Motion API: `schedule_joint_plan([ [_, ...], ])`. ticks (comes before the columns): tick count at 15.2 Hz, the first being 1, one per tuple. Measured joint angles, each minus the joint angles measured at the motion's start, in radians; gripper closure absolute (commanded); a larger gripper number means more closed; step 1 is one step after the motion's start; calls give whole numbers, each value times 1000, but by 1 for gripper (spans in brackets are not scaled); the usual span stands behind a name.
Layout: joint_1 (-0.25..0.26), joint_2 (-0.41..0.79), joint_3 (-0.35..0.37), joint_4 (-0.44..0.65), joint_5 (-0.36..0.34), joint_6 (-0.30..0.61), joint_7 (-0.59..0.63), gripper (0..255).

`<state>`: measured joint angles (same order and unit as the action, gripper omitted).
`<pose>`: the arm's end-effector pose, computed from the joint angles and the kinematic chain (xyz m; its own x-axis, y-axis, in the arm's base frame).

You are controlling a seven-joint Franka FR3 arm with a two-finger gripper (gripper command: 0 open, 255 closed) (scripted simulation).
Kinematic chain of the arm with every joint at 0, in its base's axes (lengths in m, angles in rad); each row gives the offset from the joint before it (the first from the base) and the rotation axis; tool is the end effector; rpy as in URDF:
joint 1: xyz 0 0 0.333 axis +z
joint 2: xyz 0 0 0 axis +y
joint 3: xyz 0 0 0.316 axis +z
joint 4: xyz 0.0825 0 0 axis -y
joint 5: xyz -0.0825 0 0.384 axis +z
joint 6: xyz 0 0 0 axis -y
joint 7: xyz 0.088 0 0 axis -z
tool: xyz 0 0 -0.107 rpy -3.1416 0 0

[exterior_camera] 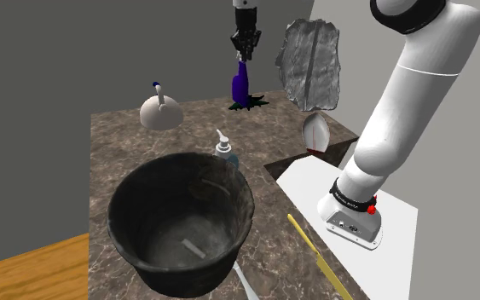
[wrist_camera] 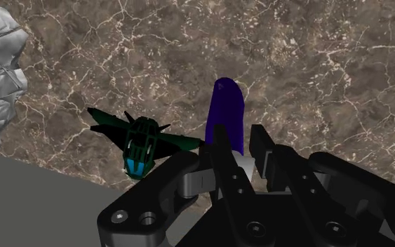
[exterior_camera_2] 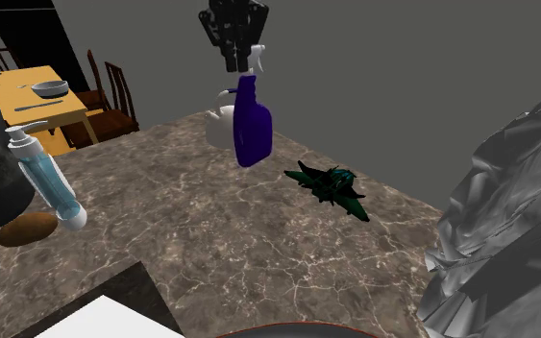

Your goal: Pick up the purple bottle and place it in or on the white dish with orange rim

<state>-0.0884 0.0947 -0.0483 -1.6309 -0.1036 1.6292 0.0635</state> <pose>0.5748 -0.0886 0.5478 0.9773 -0.1923 -0.0895 -0.1819 -0.9769 0.1126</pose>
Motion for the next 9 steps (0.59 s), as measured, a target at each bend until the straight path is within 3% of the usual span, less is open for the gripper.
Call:
schedule_joint_plan([
  [9, -67, -244, -70, -218, -34, -9, -132, 255],
])
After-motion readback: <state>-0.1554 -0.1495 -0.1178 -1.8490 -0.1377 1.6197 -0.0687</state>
